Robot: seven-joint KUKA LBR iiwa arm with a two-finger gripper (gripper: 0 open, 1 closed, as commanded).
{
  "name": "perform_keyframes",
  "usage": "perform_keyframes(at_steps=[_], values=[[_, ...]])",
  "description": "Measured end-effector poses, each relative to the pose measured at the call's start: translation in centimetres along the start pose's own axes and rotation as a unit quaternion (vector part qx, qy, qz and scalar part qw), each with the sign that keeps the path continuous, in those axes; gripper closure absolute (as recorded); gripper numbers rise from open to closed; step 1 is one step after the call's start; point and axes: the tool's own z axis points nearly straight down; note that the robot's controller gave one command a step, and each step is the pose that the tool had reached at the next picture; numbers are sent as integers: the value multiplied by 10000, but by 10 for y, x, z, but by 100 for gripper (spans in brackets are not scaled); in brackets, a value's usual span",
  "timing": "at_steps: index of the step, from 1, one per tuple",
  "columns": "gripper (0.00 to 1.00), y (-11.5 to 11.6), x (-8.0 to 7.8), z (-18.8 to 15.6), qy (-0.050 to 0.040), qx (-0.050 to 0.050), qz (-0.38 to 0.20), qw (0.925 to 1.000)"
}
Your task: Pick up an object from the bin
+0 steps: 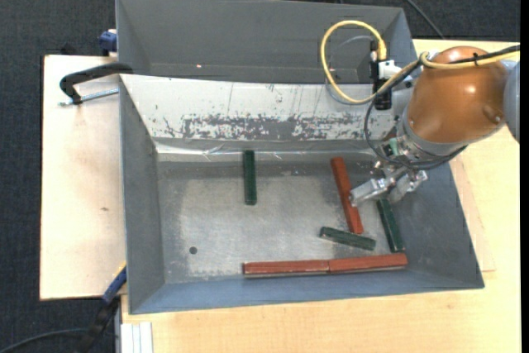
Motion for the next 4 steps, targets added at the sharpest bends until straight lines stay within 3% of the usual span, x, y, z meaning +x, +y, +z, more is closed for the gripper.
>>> perform_keyframes(at_steps=[1,2,3,4], values=[[100,0,2,0,16,0,10,10000],[100,24,-48,-74,49,5,-121,9999],[100,15,-59,-93,43,18,1001,9950],[100,16,-59,-92,43,8,1010,9949]])
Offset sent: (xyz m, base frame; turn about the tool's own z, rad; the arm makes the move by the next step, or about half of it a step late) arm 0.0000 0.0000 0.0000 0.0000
